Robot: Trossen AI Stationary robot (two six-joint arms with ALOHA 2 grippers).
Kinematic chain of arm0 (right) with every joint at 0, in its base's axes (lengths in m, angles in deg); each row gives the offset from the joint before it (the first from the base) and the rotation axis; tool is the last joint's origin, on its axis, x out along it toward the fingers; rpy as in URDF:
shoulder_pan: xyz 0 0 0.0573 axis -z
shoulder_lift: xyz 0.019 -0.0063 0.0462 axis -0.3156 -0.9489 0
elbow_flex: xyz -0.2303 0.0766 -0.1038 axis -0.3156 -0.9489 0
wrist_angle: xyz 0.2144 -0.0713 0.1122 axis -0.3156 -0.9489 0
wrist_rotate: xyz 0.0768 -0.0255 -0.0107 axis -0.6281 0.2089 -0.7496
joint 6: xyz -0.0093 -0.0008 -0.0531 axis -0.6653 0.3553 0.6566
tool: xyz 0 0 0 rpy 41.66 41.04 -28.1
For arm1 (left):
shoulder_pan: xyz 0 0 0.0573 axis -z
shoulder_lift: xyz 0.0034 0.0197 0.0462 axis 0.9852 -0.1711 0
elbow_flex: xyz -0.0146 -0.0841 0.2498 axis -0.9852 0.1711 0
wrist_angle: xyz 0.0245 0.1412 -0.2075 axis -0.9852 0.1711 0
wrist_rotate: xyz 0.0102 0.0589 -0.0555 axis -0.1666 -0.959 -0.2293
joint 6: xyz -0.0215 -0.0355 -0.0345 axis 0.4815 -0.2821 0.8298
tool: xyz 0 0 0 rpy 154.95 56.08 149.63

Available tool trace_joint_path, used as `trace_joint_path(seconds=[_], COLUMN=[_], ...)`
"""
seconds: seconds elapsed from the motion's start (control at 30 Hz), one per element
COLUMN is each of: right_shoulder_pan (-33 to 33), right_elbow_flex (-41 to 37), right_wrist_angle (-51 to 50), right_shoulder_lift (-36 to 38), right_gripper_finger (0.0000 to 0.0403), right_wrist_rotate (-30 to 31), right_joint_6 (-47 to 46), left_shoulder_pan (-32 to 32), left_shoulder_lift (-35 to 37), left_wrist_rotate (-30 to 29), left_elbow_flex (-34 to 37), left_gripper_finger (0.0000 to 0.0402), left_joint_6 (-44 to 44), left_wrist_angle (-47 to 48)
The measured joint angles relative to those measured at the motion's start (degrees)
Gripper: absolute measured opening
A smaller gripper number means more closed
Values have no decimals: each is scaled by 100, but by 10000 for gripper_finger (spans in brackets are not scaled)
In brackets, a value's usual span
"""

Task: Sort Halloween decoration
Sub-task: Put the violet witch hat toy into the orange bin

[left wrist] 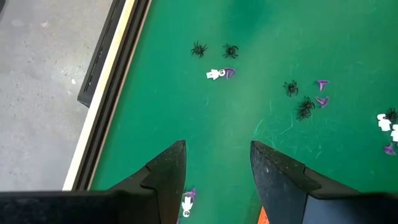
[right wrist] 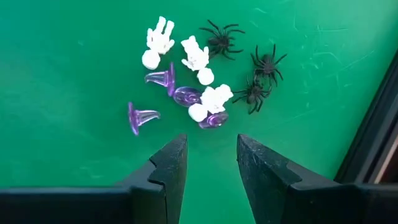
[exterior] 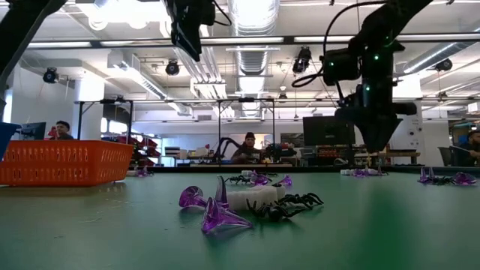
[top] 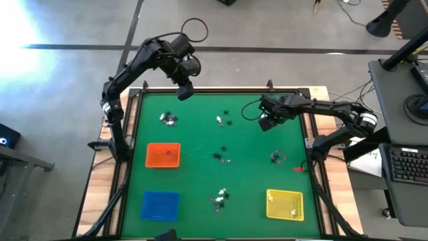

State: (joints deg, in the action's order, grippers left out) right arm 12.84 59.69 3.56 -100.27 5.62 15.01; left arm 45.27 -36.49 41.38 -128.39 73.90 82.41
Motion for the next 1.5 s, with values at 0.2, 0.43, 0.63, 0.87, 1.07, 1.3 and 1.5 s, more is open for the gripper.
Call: trace_joint_path(seconds=[0.2, 0.43, 0.63, 0.87, 1.07, 1.3, 1.5], right_shoulder_pan=[154, 297, 341, 370, 379, 528, 553], right_elbow_flex=[-211, -355, -407, -603, -846, -975, -1013], right_wrist_angle=[69, 352, 615, 796, 1243, 1393, 1401], right_shoulder_lift=[2, 2, 6, 7, 7, 7, 7], right_gripper_finger=[106, 96, 99, 98, 95, 95, 88], right_wrist_rotate=[-129, -141, -149, -291, -289, -263, -264], right_joint_6=[1, 2, 17, 11, -46, -83, -81], left_shoulder_pan=[0, 0, 0, 0, 0, 0, 0], left_shoulder_lift=[0, -2, -2, -2, -2, -4, -4], left_wrist_rotate=[-5, -5, -4, -4, -2, 0, 0], left_elbow_flex=[0, 0, 0, 0, 1, 2, 2], left_gripper_finger=[162, 162, 162, 162, 162, 162, 162], left_joint_6=[0, 1, 85, 85, 104, 133, 133], left_wrist_angle=[0, -1, 0, 0, 0, 0, 0])
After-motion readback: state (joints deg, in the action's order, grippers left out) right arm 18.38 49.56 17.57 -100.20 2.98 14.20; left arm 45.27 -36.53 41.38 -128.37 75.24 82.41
